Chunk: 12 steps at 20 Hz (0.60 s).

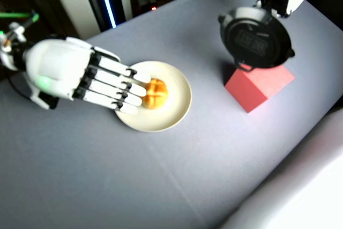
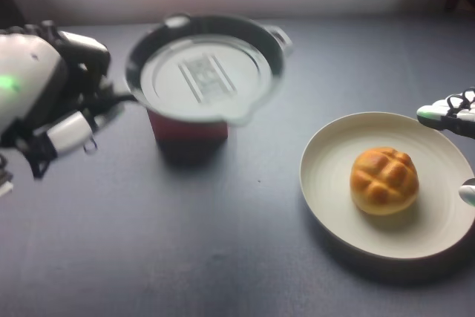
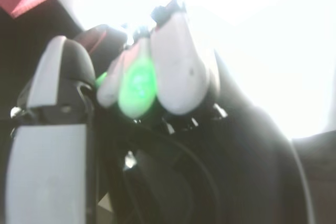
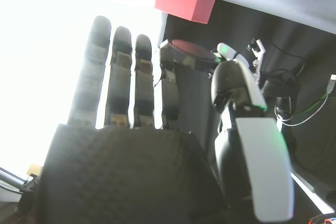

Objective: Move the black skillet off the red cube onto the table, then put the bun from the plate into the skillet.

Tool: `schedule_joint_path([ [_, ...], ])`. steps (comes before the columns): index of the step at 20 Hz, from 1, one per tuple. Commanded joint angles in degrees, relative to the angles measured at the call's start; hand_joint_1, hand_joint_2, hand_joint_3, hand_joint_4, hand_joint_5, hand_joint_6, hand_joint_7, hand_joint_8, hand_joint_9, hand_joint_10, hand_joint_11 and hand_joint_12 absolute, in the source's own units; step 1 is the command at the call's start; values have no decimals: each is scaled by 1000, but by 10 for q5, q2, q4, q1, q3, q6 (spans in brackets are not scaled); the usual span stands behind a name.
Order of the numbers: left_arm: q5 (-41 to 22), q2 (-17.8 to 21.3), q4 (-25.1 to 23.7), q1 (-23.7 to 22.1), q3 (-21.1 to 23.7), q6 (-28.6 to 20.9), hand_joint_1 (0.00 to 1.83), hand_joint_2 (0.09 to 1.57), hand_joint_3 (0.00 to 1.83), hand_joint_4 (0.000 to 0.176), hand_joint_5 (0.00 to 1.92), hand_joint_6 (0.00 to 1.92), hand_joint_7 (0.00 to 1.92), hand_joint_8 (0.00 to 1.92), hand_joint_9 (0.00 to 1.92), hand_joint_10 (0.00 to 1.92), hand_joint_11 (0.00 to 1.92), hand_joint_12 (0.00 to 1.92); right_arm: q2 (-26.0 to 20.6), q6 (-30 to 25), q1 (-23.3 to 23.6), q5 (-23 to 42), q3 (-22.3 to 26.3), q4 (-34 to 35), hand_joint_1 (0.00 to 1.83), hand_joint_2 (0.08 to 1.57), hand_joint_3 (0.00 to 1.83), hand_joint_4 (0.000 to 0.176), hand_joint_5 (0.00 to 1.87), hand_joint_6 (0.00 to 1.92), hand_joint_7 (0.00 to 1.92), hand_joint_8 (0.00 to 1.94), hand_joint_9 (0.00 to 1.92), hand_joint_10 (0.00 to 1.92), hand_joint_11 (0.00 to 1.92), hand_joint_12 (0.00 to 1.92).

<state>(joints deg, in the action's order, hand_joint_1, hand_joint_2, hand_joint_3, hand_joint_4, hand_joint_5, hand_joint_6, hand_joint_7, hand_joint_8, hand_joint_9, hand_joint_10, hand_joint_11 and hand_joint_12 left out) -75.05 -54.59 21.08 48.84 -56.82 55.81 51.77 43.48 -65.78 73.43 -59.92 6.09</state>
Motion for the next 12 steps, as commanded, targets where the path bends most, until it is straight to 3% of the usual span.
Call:
schedule_joint_path([
  [1, -75, 12, -25, 3, 6, -3, 1304, 1254, 4, 0, 1335, 1921, 1518, 1921, 1644, 1921, 1670, 1921, -1, -4, 5, 72, -1, 7, 492, 1332, 3, 30, 341, 1, 377, 0, 378, 0, 409, 20],
  [3, -71, 25, -51, 17, 24, -3, 1206, 1261, 5, 0, 1350, 1921, 1535, 1921, 1652, 1921, 1670, 1921, -1, -5, 5, 72, -1, 7, 508, 1331, 1, 30, 344, 2, 374, 0, 376, 2, 418, 22],
  [6, -53, 42, -77, 35, 41, -2, 1261, 1261, 2, 0, 1267, 1921, 1522, 1921, 1674, 1921, 1686, 1921, -1, -5, 5, 72, 0, 8, 490, 1334, 2, 24, 347, 2, 376, 1, 378, 2, 419, 20],
  [12, 43, 53, -56, 67, 48, 31, 1251, 1285, 5, 0, 1253, 1921, 1491, 1921, 1657, 1921, 1682, 1921, -1, -5, 4, 72, 1, 9, 474, 1336, 3, 36, 333, 0, 366, 0, 360, 0, 404, 12],
])
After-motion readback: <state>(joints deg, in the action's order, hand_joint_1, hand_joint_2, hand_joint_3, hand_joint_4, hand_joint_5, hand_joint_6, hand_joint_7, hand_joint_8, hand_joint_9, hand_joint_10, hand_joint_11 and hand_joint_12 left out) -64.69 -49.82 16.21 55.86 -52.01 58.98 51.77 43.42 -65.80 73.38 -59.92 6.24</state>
